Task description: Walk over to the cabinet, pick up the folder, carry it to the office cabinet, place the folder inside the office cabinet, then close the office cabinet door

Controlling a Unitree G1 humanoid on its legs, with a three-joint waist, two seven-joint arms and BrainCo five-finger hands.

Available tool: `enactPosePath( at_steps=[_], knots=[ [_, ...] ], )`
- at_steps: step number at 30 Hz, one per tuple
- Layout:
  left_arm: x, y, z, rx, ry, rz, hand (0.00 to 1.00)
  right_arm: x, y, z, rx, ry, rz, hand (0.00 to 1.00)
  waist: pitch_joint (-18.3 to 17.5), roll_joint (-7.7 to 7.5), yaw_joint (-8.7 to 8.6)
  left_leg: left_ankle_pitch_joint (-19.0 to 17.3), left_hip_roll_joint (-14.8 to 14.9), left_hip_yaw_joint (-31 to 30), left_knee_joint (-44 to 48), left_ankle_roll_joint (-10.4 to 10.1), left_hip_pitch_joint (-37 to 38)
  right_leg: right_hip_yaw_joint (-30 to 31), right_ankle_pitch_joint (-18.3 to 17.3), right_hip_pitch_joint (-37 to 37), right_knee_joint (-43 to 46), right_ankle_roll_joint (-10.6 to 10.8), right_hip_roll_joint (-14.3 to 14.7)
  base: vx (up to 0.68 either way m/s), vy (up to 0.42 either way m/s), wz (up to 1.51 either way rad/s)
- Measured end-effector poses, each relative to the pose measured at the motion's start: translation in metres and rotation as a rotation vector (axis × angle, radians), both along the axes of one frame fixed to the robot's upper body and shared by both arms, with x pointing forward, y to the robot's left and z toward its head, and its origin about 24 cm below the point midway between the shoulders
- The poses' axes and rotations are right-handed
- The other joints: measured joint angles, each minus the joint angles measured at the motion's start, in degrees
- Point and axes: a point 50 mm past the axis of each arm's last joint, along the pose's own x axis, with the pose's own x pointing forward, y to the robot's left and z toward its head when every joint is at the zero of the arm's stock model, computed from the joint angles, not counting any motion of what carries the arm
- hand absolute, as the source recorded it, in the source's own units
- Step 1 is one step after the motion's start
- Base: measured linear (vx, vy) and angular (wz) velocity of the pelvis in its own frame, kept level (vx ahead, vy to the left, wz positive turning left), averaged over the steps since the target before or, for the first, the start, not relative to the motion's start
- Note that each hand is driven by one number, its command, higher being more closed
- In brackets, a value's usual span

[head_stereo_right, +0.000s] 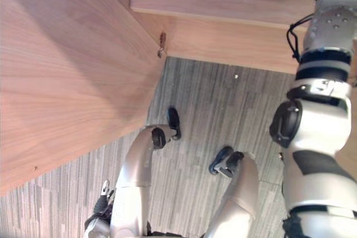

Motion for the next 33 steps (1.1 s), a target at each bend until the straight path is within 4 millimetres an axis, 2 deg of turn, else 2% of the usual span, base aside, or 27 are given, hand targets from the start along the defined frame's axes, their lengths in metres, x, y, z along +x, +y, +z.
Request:
enactPosePath(
  at_steps=[4,8,12,15,20,23,27,33],
  knots=[
    [-0.006,0.005,-0.003,-0.011,0.009,0.031,0.00,0.007,0.006,-0.005,-0.141,0.054,-0.008,0.00,0.17,-0.28,0.10,0.05,-0.08,0.12,-0.52,-0.07,0.88,-0.05,0.08,0.76,-0.54,0.00,0.04,0.03,-0.062,0.01],
    [-0.009,0.012,-0.002,0.011,0.004,0.029,0.00,0.023,0.006,-0.028,-0.243,0.200,0.001,0.00,0.21,-0.31,0.14,0.06,-0.23,0.35,-1.03,-0.09,2.60,-0.19,0.09,2.41,-1.06,0.00,-0.08,0.03,-0.066,0.01],
    [-0.011,0.020,-0.001,0.029,-0.001,0.027,0.00,0.031,0.004,-0.049,-0.267,0.292,0.011,0.00,0.21,-0.30,0.33,0.54,-0.39,1.13,-3.79,-0.60,6.71,-0.41,1.00,6.05,-3.91,0.14,0.36,0.03,-0.058,-0.04],
    [-0.013,0.030,0.001,0.049,-0.004,0.043,0.00,0.033,-0.002,-0.063,-0.262,0.325,0.012,0.00,0.16,-0.28,-0.15,1.54,-0.85,1.90,-8.06,-1.44,10.64,-1.37,2.65,9.51,-8.00,0.24,0.85,0.03,-0.051,-0.03],
    [-0.014,0.044,0.005,0.085,-0.019,0.043,0.00,0.037,-0.013,-0.098,-0.260,0.418,0.008,0.00,-0.14,-0.29,-0.92,3.64,-1.37,3.22,-15.16,-0.97,18.36,-4.00,5.23,17.65,-15.73,0.24,2.07,0.05,-0.047,0.00],
    [-0.013,0.055,0.009,0.120,-0.023,0.019,0.00,0.039,-0.021,-0.125,-0.255,0.505,-0.003,0.00,-2.98,-0.51,-1.66,5.79,-2.93,3.49,-21.16,-1.21,23.62,-7.39,6.05,24.08,-20.78,0.49,1.99,0.08,-0.060,0.30],
    [-0.014,0.068,0.013,0.160,-0.023,-0.001,0.00,0.040,-0.021,-0.137,-0.284,0.533,0.006,0.00,-5.10,-0.88,-2.41,9.53,-4.44,4.55,-29.86,-1.46,30.07,-11.24,7.31,30.87,-26.73,0.52,2.58,0.10,-0.103,0.32],
    [-0.017,0.077,0.016,0.188,-0.015,-0.011,0.00,0.044,-0.015,-0.150,-0.350,0.588,0.017,0.00,-8.32,-1.32,-2.59,15.65,-5.91,6.09,-42.27,-2.60,36.80,-14.00,9.66,35.22,-33.37,0.13,4.46,0.09,-0.092,0.06]
  ],
)
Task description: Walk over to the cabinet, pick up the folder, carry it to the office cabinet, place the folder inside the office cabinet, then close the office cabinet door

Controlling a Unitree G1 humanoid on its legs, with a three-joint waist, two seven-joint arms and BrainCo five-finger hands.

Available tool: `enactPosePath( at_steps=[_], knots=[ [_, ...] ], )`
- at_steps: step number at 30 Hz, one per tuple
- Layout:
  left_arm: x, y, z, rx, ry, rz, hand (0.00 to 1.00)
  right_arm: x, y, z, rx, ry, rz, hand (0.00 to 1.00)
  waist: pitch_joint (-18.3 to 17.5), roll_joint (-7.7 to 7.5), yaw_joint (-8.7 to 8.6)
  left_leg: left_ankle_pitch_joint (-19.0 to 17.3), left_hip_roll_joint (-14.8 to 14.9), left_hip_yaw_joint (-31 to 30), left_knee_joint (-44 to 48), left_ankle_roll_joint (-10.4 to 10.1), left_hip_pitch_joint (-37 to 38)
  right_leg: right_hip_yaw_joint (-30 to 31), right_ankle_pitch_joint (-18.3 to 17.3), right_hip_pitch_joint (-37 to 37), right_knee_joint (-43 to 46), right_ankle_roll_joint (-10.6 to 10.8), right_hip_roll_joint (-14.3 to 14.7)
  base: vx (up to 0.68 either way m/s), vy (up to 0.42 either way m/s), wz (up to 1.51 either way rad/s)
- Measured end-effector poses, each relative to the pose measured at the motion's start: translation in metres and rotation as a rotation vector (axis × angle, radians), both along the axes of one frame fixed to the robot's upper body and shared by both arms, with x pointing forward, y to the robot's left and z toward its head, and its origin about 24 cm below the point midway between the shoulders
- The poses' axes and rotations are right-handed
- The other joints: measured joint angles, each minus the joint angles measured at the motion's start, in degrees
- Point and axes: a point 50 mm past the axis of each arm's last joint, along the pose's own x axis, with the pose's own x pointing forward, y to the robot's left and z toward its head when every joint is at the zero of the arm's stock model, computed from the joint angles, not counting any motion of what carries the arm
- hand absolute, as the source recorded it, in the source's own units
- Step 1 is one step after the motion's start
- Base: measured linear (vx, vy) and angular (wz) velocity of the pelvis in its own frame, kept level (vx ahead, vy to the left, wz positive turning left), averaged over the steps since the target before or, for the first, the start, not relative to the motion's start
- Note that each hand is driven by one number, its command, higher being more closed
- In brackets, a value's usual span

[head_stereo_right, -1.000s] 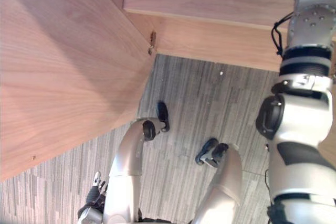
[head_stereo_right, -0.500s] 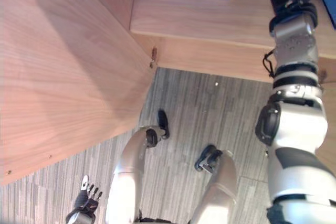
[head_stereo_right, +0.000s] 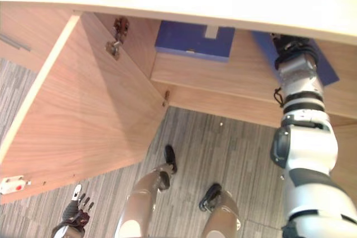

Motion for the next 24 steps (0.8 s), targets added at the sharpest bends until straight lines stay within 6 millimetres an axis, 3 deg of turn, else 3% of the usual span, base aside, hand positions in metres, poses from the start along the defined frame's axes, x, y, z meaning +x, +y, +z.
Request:
enactPosePath(
  at_steps=[8,17,24],
  knots=[
    [-0.001,-0.001,-0.001,-0.002,0.002,-0.022,0.00,0.003,0.004,-0.026,-0.040,0.093,-0.001,0.00,-1.21,0.00,-0.98,6.18,-1.46,1.53,-12.61,-1.57,5.61,-0.26,0.79,0.69,-2.77,-0.38,1.31,0.07,-0.076,-0.05],
    [0.001,-0.007,-0.002,-0.005,0.011,-0.061,0.00,0.004,0.007,-0.044,-0.055,0.159,0.005,0.00,-1.60,0.16,-0.58,7.91,-2.35,2.55,-16.87,-1.72,7.00,-0.30,0.79,-0.06,-2.68,-0.38,1.28,0.08,-0.079,-0.02],
    [0.003,-0.011,-0.003,-0.006,0.012,-0.084,0.00,0.006,0.013,-0.052,-0.168,0.222,0.011,0.00,-1.70,0.41,-0.71,8.54,-2.51,3.30,-18.51,-2.00,8.77,-1.12,0.79,1.17,-2.66,-0.38,1.30,0.06,-0.099,0.00]
  ],
)
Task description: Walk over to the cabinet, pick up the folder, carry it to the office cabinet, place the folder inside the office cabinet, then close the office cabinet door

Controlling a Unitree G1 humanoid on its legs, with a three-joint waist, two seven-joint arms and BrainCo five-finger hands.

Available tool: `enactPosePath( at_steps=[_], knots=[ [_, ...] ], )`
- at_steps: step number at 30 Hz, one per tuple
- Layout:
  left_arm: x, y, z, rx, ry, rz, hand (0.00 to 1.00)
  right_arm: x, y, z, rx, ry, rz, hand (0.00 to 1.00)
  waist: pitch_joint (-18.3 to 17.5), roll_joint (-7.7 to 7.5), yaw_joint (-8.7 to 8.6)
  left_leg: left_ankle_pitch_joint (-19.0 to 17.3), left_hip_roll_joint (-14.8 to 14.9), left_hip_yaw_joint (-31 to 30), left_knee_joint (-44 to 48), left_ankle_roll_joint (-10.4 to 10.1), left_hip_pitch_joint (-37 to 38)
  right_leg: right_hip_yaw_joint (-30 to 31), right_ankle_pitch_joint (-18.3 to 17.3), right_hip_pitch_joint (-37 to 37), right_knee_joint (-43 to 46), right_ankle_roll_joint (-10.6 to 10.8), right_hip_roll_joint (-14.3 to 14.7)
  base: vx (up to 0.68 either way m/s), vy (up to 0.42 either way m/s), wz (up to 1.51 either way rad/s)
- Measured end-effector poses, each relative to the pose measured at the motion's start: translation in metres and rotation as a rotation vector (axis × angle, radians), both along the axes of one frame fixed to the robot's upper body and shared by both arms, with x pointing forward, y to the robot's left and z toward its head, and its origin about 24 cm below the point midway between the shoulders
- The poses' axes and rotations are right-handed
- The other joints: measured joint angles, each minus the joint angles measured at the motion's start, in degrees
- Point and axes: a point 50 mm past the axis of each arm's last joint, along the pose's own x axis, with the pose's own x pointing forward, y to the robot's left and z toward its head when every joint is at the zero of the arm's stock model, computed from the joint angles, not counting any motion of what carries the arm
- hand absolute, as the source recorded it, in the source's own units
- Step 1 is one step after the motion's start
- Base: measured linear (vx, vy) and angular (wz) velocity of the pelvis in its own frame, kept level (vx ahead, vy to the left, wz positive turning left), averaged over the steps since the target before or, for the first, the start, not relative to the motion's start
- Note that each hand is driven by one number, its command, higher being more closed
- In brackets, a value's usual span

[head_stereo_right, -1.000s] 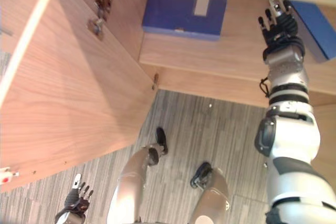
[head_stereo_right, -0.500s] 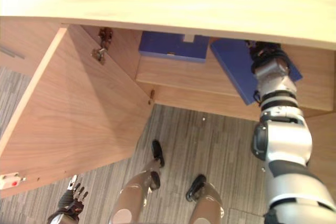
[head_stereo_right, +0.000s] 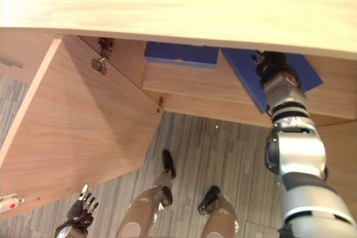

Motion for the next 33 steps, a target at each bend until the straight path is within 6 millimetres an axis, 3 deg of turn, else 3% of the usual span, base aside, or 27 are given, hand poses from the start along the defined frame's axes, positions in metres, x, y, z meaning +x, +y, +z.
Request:
enactPosePath(
  at_steps=[4,8,9,11,13,14,15,16,18,19,21,24,27,33],
  knots=[
    [0.000,-0.001,0.000,-0.002,0.001,-0.003,0.00,0.006,0.022,-0.011,-0.128,0.061,0.059,0.00,0.00,0.03,-0.46,0.00,0.03,0.23,-0.04,0.00,0.60,-0.13,0.00,0.78,-0.71,0.00,0.15,0.05,-0.088,-0.02],
    [-0.005,-0.004,-0.005,-0.013,0.037,0.021,0.00,-0.001,0.085,-0.054,-0.216,0.055,0.240,0.00,-0.02,-0.02,-0.86,-0.04,0.85,1.75,-0.09,-0.01,3.47,-0.07,0.84,4.39,-3.72,-0.12,1.67,0.07,-0.091,-0.11],
    [-0.009,-0.008,-0.008,-0.018,0.055,0.040,0.00,-0.018,0.121,-0.069,-0.158,-0.030,0.340,0.00,-0.02,-0.03,-0.81,-0.23,1.39,3.23,-0.10,-0.12,4.15,0.29,1.22,5.20,-4.98,-0.19,2.46,0.07,-0.061,-0.22],
    [-0.013,-0.011,-0.011,-0.022,0.074,0.050,0.00,-0.042,0.146,-0.092,-0.057,-0.068,0.395,0.00,-0.05,-0.08,-0.83,-0.36,1.85,3.93,-0.11,-0.20,5.07,0.59,1.71,6.24,-6.25,-0.17,3.24,0.07,-0.060,-0.21],
    [-0.020,-0.022,-0.016,-0.034,0.106,0.025,0.00,-0.082,0.160,-0.148,0.101,0.022,0.387,0.00,-0.28,-0.34,-1.33,-1.72,2.28,4.50,-0.13,-0.36,7.87,0.70,2.15,9.48,-8.22,0.18,4.09,0.09,-0.057,-0.17],
    [-0.020,-0.026,-0.017,-0.039,0.110,0.014,0.00,-0.093,0.161,-0.164,0.132,0.069,0.373,0.00,-0.52,-0.52,-1.67,-2.06,2.30,4.65,-0.14,-0.42,8.61,0.86,2.21,10.29,-8.70,0.27,4.24,0.07,-0.020,-0.18],
    [-0.018,-0.034,-0.019,-0.043,0.119,-0.024,0.00,-0.116,0.159,-0.199,0.186,0.175,0.336,0.00,-2.14,-1.25,-2.27,-2.72,2.34,5.11,-0.22,-0.67,9.46,1.19,2.48,11.28,-9.87,0.53,4.59,0.08,-0.009,-0.16],
    [-0.016,-0.038,-0.019,-0.039,0.125,-0.049,0.00,-0.128,0.159,-0.215,0.200,0.233,0.324,0.00,-2.86,-1.63,-2.68,-3.04,2.40,5.43,-0.35,-0.55,10.09,1.25,2.65,12.05,-10.76,0.61,4.87,0.08,0.006,-0.25],
    [-0.006,-0.057,-0.023,-0.025,0.148,-0.159,0.00,-0.181,0.150,-0.280,0.221,0.501,0.253,0.00,-5.11,-3.28,-4.22,-3.37,2.43,5.98,-1.10,-0.86,13.27,1.35,4.12,15.87,-13.83,1.09,5.83,0.10,0.008,-0.21],
    [-0.002,-0.062,-0.023,-0.024,0.148,-0.187,0.00,-0.194,0.147,-0.295,0.234,0.572,0.227,0.00,-5.64,-3.73,-4.42,-3.53,2.48,5.97,-1.10,-0.96,14.00,1.37,4.49,16.82,-14.70,1.18,6.05,0.08,-0.004,-0.11],
    [0.018,-0.084,-0.022,-0.007,0.137,-0.316,0.00,-0.248,0.136,-0.342,0.309,0.840,0.110,0.00,-7.43,-5.11,-5.05,-3.98,2.71,6.09,-1.15,-1.30,16.16,1.46,5.86,19.95,-17.87,1.30,7.05,0.03,-0.013,-0.09],
    [0.027,-0.110,-0.024,0.023,0.158,-0.466,0.00,-0.272,0.114,-0.360,0.491,0.923,-0.125,0.00,-8.65,-5.08,-5.62,-4.50,2.92,7.46,-1.46,-1.39,18.83,3.10,7.39,22.28,-21.19,1.23,7.91,-0.03,-0.016,-0.34],
    [0.018,-0.123,-0.030,0.010,0.195,-0.511,0.00,-0.288,0.093,-0.365,0.598,0.917,-0.343,0.00,-10.48,-4.94,-5.94,-5.42,2.96,7.89,-1.52,-1.46,20.83,3.72,8.12,24.57,-23.37,1.05,8.43,-0.02,-0.026,-0.14],
    [0.006,-0.125,-0.036,0.003,0.246,-0.535,0.00,-0.316,0.089,-0.372,0.361,1.077,-0.235,0.00,-11.83,-5.12,-6.52,-5.61,2.45,7.38,-1.53,-1.30,21.22,3.81,8.97,26.37,-26.31,0.51,9.16,0.01,-0.020,0.02]
  ],
)
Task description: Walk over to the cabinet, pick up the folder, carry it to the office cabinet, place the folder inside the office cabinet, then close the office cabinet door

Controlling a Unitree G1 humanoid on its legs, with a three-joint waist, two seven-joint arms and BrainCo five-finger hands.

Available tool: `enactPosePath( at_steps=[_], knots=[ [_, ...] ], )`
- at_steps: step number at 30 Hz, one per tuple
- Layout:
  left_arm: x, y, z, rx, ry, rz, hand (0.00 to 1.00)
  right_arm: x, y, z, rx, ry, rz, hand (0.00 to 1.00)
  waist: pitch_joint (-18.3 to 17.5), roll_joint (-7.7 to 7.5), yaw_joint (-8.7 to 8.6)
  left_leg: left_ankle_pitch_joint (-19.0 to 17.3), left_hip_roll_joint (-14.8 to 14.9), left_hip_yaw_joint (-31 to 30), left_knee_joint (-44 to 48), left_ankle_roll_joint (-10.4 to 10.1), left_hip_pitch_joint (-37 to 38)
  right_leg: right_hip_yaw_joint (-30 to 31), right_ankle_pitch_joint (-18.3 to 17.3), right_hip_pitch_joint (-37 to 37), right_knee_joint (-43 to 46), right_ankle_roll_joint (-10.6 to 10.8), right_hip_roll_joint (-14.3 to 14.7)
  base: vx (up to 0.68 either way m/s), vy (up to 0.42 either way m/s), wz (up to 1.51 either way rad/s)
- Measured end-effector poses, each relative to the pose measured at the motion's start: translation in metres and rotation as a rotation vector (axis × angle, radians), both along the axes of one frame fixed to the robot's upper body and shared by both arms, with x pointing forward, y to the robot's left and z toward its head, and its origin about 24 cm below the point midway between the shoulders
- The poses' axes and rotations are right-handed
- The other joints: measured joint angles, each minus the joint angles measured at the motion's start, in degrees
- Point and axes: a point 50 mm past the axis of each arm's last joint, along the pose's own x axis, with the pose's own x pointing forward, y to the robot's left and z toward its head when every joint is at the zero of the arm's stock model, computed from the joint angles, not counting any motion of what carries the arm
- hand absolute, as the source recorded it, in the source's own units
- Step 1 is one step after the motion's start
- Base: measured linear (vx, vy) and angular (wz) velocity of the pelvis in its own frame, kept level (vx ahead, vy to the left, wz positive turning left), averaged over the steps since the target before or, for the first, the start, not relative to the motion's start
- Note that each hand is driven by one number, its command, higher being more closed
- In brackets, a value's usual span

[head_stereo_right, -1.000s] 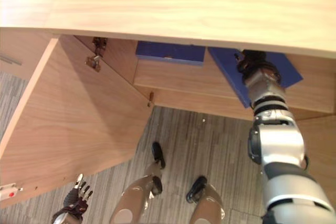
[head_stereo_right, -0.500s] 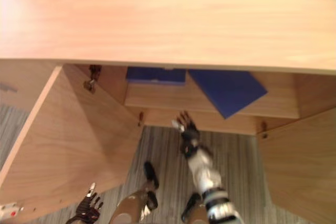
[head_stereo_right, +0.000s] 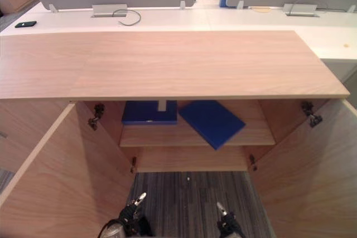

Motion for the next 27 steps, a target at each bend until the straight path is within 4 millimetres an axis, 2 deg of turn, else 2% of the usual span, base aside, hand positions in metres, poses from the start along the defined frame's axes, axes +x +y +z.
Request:
enactPosePath(
  at_steps=[3,4,5,7,8,9,10,11,13,15,18,20,22,24,25,26,27],
  knots=[
    [-0.003,0.010,-0.001,0.047,0.014,-0.038,0.00,-0.010,-0.001,-0.004,-0.033,0.068,0.135,0.00,0.49,-0.87,-0.19,-1.20,-0.48,0.48,0.43,0.04,2.37,0.67,0.29,2.66,-1.30,-0.12,-0.05,0.05,-0.039,-0.10],
    [-0.002,0.019,0.000,0.076,0.014,-0.044,0.00,-0.011,0.003,-0.005,-0.033,0.078,0.187,0.00,0.95,-1.64,-0.25,-3.70,0.25,0.77,4.47,-0.27,2.12,1.22,0.36,3.75,-1.53,-0.22,-0.11,0.06,-0.099,-0.25],
    [-0.001,0.028,0.001,0.096,0.008,-0.023,0.00,-0.008,0.003,-0.004,-0.040,0.075,0.227,0.00,1.38,-1.88,-0.20,-8.26,2.78,0.77,13.17,-0.14,-0.55,2.29,0.70,4.14,-1.69,-0.70,0.11,0.05,-0.105,-0.26],
    [0.000,0.037,0.003,0.106,-0.005,0.027,0.00,-0.006,0.002,-0.004,-0.049,0.072,0.253,0.00,2.30,-1.16,0.21,-13.34,7.22,-0.62,24.12,0.41,-3.46,3.75,0.99,5.44,-2.31,-1.04,1.55,0.05,-0.069,-0.38],
    [-0.002,0.046,0.003,0.123,-0.003,0.054,0.00,-0.004,0.002,-0.003,-0.053,0.066,0.264,0.00,2.74,-0.69,0.67,-15.44,10.17,-2.06,30.70,0.79,-4.89,4.89,1.00,6.53,-2.57,-1.04,2.63,0.07,-0.033,-0.49],
    [-0.003,0.054,0.004,0.142,-0.003,0.082,0.00,-0.003,0.004,-0.003,-0.058,0.062,0.292,0.00,3.36,-0.52,0.82,-15.63,12.25,-4.98,38.16,0.73,-7.43,5.58,1.04,7.66,-3.03,-1.09,2.93,0.06,-0.014,-0.39],
    [-0.004,0.057,0.004,0.148,-0.001,0.091,0.00,-0.001,0.004,-0.002,-0.062,0.057,0.298,0.00,3.46,-0.91,0.99,-16.82,12.18,-7.38,40.12,-0.47,-9.16,5.73,1.03,8.07,-3.17,-1.07,2.80,0.05,0.043,-0.33],
    [-0.007,0.057,0.003,0.149,0.009,0.106,0.00,-0.001,-0.001,-0.002,-0.075,0.056,0.298,0.00,3.55,-0.07,1.45,-18.95,10.56,-11.32,38.38,-1.27,-9.97,6.64,1.04,8.30,-2.94,-1.06,2.86,0.02,0.077,-0.33],
    [-0.016,0.049,-0.001,0.125,0.033,0.128,0.00,0.001,-0.012,0.000,-0.106,0.056,0.298,0.00,4.08,2.67,1.61,-17.23,7.80,-14.71,31.93,-1.19,-9.34,7.76,0.93,7.32,-2.29,-0.61,3.40,0.00,0.142,-0.32],
    [-0.022,0.059,-0.001,0.141,0.048,0.159,0.00,0.000,-0.006,-0.001,-0.097,0.061,0.345,0.00,4.62,0.66,1.66,-14.71,4.57,-12.48,25.96,-0.87,-6.74,8.62,1.34,7.13,-3.72,-0.57,0.95,-0.01,0.164,-0.12],
    [-0.030,0.060,-0.003,0.130,0.070,0.196,0.00,-0.003,-0.004,-0.002,-0.087,0.071,0.343,0.00,4.13,0.11,1.63,-12.52,2.02,-10.50,19.82,-0.46,-3.17,9.08,2.69,7.26,-4.31,0.02,-1.00,0.00,0.087,-0.19],
    [-0.035,0.059,-0.005,0.123,0.091,0.207,0.00,-0.007,-0.002,-0.004,-0.079,0.086,0.348,0.00,3.24,-0.34,1.57,-10.58,0.14,-9.91,14.36,-0.55,-0.42,9.40,3.22,7.20,-4.32,-0.35,-1.65,0.00,0.064,-0.19],
    [-0.042,0.056,-0.008,0.114,0.117,0.206,0.00,-0.014,-0.004,-0.005,-0.091,0.111,0.375,0.00,1.84,-0.32,1.12,-6.89,-3.40,-11.32,4.06,0.17,4.18,9.37,3.30,6.82,-3.81,-0.53,-2.99,0.03,0.098,-0.14],
    [-0.043,0.054,-0.009,0.112,0.120,0.205,0.00,-0.014,-0.005,-0.005,-0.100,0.112,0.389,0.00,1.64,-0.08,1.10,-6.66,-4.59,-12.94,1.31,0.25,5.49,9.39,2.79,6.01,-1.47,-1.28,-3.56,0.02,0.100,-0.12],
    [-0.043,0.052,-0.009,0.111,0.122,0.195,0.00,-0.008,-0.008,-0.002,-0.130,0.098,0.441,0.00,1.72,0.44,0.88,-7.07,-4.63,-14.13,0.82,0.86,6.19,10.32,1.69,0.99,10.39,-3.13,-4.52,0.00,0.110,-0.04],
    [-0.042,0.053,-0.009,0.116,0.121,0.189,0.00,-0.006,-0.008,-0.002,-0.135,0.093,0.449,0.00,1.76,0.47,0.87,-7.05,-4.53,-14.27,0.85,0.86,6.35,10.41,1.62,-0.09,13.23,-3.28,-4.93,0.00,0.120,0.03],
    [-0.042,0.054,-0.008,0.125,0.121,0.171,0.00,-0.002,-0.008,-0.001,-0.145,0.081,0.473,0.00,2.10,0.11,0.94,-7.01,-4.47,-14.54,1.04,1.21,8.10,11.15,2.48,-3.99,24.25,-4.88,-7.04,0.00,0.064,0.21]
  ],
)
